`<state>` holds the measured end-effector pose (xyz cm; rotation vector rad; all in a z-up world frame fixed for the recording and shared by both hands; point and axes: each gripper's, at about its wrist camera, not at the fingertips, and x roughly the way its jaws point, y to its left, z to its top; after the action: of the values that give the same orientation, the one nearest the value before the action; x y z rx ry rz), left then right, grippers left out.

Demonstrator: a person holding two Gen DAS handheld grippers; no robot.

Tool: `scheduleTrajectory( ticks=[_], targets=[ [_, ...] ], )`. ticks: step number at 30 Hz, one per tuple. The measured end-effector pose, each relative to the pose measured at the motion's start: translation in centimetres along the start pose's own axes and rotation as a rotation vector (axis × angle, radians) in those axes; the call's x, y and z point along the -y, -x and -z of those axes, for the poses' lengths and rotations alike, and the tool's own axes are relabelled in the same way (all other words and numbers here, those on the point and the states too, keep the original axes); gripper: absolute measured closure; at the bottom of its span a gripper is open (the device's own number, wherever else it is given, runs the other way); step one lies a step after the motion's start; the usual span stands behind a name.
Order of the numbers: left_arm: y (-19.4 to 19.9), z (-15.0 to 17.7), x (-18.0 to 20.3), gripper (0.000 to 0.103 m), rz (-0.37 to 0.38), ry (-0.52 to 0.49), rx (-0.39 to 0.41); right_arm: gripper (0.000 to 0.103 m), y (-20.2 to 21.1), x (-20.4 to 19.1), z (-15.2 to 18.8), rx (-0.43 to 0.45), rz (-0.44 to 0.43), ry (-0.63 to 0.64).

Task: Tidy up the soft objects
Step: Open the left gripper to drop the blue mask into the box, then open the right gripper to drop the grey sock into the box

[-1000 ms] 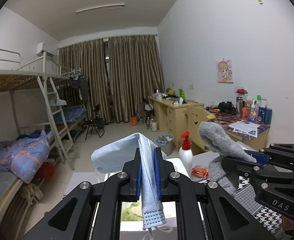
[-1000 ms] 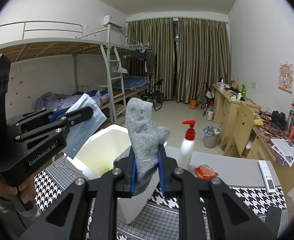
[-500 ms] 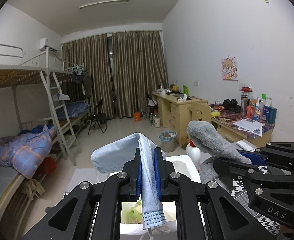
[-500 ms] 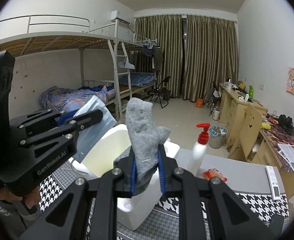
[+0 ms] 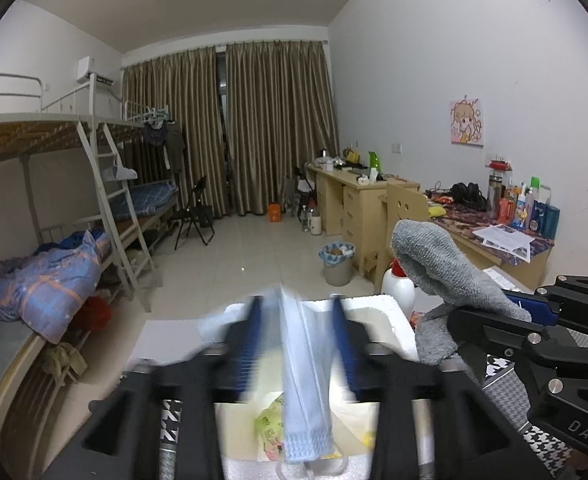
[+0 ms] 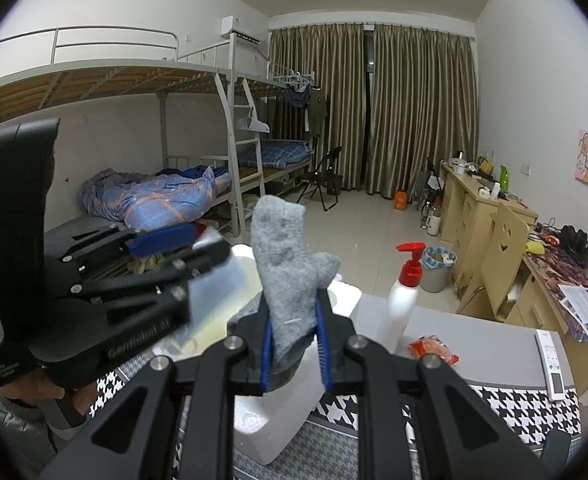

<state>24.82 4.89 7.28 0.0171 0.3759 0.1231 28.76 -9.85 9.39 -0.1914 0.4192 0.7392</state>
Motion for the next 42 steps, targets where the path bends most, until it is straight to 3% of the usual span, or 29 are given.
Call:
scheduleTrajectory(
  ticks=[1, 10, 18, 42],
  targets=[
    [0.0, 0.2, 0.0, 0.04, 0.0, 0.003, 0.002, 0.081, 0.0, -0.1, 0.0, -0.001, -0.001, 0.003],
    [0.2, 0.5, -1.2, 0.012, -0.04, 0.036, 0.006, 0.081, -0.2, -0.1, -0.1, -0.006, 0.004, 0.005],
    [0.9, 0.5, -1.8, 0.001, -0.078, 0.049, 0.034, 0.081, -0.4, -0.3, -0.1, -0.009, 0.002, 0.006],
    [2.6, 1.3, -4.1, 0.001, -0.133, 0.088, 0.057, 0.081, -3.0, -1.4, -0.4, -0.044, -0.021, 0.021]
  ],
)
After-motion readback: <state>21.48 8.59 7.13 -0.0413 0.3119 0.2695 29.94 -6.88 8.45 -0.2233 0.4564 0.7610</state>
